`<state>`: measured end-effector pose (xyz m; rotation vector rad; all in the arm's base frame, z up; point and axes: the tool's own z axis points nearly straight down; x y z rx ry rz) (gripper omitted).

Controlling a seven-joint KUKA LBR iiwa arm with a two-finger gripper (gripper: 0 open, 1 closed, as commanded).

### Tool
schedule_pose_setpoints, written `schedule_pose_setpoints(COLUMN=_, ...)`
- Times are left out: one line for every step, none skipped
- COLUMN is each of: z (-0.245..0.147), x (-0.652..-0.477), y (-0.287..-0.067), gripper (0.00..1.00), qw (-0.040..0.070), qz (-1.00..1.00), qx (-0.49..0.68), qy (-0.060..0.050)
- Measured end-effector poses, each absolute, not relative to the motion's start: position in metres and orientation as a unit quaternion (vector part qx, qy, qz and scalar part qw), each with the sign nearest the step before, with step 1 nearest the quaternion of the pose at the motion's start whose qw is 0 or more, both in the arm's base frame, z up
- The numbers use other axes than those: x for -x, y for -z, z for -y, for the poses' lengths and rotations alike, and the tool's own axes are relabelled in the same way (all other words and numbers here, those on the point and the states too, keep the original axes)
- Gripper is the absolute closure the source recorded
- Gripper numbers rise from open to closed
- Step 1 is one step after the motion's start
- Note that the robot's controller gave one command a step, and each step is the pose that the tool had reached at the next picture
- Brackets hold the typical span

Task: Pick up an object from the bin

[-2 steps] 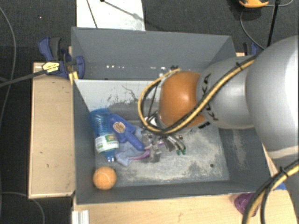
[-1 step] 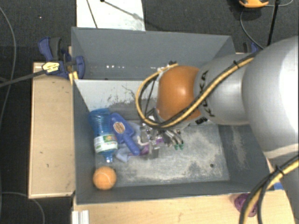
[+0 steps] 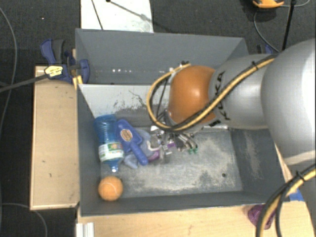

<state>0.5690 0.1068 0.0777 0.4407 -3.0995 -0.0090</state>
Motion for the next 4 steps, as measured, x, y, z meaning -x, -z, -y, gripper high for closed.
schedule_pose_setpoints(z=-0.1070, x=-0.5789, y=-0.0733, gripper=1.00, qw=0.014, qz=0.990, qx=-0.139, qy=0.003)
schedule_pose_setpoints(z=-0.1010, x=-0.5818, y=-0.0727, gripper=1.00, qw=0.013, qz=0.987, qx=-0.158, qy=0.008)
schedule_pose_setpoints(z=-0.1030, x=-0.5834, y=-0.0739, gripper=1.00, qw=0.017, qz=0.987, qx=-0.161, qy=0.005)
schedule_pose_setpoints(z=-0.1023, x=-0.5855, y=-0.0730, gripper=1.00, qw=0.019, qz=0.986, qx=-0.166, qy=0.007)
